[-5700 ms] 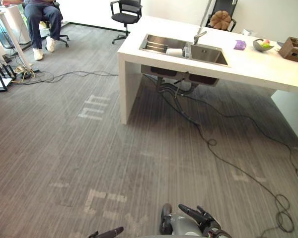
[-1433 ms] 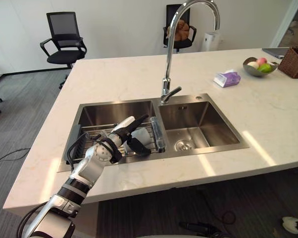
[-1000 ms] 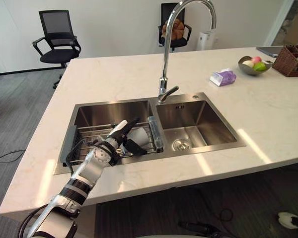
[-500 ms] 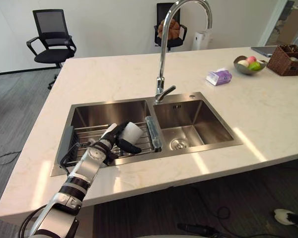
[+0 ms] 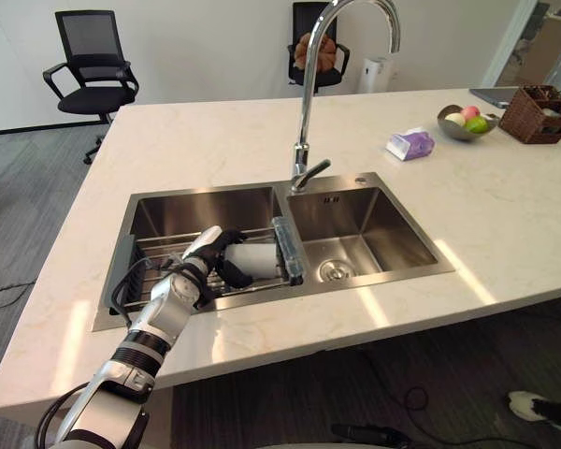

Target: Walk over to the sink, pick up the cup, carry it to the dishwasher, place the cup inside the dishwasher, then close the dishwasher door

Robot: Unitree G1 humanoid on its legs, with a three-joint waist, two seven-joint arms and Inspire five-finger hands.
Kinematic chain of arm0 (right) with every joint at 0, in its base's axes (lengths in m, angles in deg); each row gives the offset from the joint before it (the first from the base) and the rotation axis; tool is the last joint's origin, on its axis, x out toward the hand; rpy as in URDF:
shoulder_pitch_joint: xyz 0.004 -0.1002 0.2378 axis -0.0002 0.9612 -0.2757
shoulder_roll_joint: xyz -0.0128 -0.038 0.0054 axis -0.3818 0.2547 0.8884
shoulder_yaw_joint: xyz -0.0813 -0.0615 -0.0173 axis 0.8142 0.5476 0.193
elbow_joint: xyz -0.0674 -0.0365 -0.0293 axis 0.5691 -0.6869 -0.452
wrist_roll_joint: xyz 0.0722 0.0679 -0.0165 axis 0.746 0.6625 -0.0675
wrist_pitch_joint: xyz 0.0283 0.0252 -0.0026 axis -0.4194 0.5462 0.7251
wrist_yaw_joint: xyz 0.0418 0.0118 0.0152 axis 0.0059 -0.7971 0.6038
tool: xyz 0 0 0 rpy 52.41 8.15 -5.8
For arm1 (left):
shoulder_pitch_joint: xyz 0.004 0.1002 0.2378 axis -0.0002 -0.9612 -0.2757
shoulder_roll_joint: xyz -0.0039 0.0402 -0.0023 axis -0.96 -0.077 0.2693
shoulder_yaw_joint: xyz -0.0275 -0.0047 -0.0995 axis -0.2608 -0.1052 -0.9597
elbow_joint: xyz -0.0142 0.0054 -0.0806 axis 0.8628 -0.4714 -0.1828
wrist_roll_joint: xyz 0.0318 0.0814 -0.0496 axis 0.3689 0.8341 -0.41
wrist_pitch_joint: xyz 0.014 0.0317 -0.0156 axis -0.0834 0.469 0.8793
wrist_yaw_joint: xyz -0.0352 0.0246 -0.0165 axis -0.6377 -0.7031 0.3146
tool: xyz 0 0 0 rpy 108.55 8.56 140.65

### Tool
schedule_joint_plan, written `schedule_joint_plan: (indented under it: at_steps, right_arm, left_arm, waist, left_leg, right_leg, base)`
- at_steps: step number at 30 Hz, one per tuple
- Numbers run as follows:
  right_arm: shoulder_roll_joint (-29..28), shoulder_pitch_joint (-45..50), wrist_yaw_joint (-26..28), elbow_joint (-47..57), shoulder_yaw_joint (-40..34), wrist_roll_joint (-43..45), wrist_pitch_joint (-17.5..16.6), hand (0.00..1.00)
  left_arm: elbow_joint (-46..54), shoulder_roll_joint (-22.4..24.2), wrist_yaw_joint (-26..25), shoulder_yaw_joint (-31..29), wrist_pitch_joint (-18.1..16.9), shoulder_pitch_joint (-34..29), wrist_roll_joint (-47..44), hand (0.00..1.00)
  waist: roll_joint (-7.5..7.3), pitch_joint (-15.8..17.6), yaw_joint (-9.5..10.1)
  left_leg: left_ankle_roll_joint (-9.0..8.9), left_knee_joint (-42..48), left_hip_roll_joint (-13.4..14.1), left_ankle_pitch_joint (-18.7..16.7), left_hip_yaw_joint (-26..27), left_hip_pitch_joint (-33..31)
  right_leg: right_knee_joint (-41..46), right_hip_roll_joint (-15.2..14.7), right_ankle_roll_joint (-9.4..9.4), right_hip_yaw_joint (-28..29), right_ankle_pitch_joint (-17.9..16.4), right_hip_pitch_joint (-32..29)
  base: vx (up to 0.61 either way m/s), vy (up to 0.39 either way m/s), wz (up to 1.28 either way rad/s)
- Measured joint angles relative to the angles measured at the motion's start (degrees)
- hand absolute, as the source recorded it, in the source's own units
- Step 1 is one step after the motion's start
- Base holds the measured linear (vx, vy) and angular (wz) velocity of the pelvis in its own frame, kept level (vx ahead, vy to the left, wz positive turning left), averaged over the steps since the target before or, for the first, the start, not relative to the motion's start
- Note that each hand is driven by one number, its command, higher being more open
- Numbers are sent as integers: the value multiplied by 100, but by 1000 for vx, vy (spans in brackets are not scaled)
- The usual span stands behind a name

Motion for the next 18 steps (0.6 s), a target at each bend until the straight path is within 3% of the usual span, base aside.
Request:
schedule_joint_plan:
  at_steps: [9,18]
  right_arm:
    - [4,-2,22,2,15,-19,-11,100]
    - [35,-2,99,0,111,-134,-82,100]
  left_arm:
    - [7,-178,305,246,-394,134,494,0]
    - [17,-334,118,331,-762,114,328,0]
  waist:
    - [1,0,-5]
    - [3,0,0]
  left_leg:
    - [1,-15,-8,1,-3,-3]
    - [22,-22,-33,14,-50,-39]
  right_leg:
    - [0,-4,0,-11,0,-3]
    - [2,-27,0,-67,0,-13]
  base:
    - [0,0,0]
    - [0,0,2]
